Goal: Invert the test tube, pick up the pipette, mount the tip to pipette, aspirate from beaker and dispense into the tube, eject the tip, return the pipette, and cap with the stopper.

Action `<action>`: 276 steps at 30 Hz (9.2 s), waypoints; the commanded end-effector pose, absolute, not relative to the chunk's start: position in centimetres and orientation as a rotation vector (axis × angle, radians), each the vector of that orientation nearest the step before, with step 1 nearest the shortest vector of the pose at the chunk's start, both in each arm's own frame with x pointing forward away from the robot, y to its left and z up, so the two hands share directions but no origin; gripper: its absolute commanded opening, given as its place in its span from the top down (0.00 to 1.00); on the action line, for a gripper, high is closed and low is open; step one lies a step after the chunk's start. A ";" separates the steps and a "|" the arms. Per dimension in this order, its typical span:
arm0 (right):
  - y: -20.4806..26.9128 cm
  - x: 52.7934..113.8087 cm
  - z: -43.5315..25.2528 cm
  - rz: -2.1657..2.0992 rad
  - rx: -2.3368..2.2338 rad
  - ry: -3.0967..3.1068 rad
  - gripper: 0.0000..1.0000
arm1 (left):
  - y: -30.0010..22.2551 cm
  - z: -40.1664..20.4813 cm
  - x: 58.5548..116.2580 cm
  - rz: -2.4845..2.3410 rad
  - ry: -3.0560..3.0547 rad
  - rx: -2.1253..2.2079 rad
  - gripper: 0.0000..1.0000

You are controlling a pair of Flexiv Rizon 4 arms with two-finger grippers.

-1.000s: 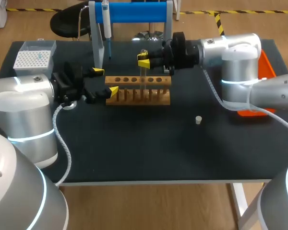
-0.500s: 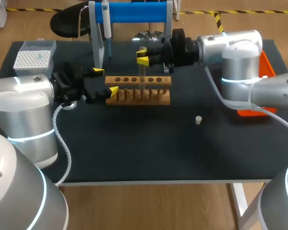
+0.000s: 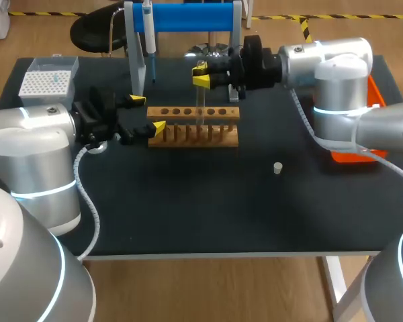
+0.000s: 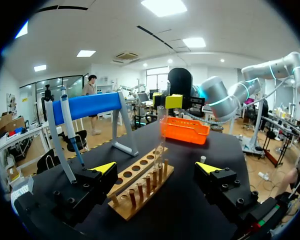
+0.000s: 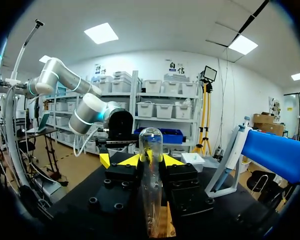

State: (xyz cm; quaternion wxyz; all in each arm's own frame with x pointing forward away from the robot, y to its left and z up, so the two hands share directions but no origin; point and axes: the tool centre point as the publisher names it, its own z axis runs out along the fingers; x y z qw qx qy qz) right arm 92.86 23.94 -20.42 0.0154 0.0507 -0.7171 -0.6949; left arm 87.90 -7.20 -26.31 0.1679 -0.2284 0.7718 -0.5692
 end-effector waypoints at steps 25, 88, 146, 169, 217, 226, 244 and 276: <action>19.9 88.8 -19.1 -2.184 0.053 -2.268 1.00 | -7.3 -26.5 87.9 -1.618 2.189 -0.651 0.00; 19.2 90.5 -21.1 -1.260 -1.116 -1.351 1.00 | -7.3 -26.5 87.9 -1.618 2.189 -0.651 0.00; 19.1 90.4 -21.4 -1.177 -1.190 -1.203 1.00 | -7.3 -26.5 87.9 -1.618 2.189 -0.651 0.00; 19.1 90.4 -21.4 -1.177 -1.190 -1.203 1.00 | -7.6 -23.1 86.4 -1.775 1.784 0.255 0.00; 19.1 90.4 -21.4 -1.177 -1.190 -1.203 1.00 | -15.3 -21.5 84.0 -1.153 1.227 1.143 0.00; 19.1 90.4 -21.4 -1.177 -1.190 -1.203 1.00 | -18.6 -21.4 83.2 -1.176 1.217 1.207 0.00; 19.1 90.4 -21.4 -1.177 -1.190 -1.203 1.00 | -23.8 -20.8 81.4 -1.159 1.184 1.287 0.00; 19.1 90.4 -21.4 -1.177 -1.190 -1.203 1.00 | -25.5 -21.1 81.6 -1.182 1.169 1.258 0.38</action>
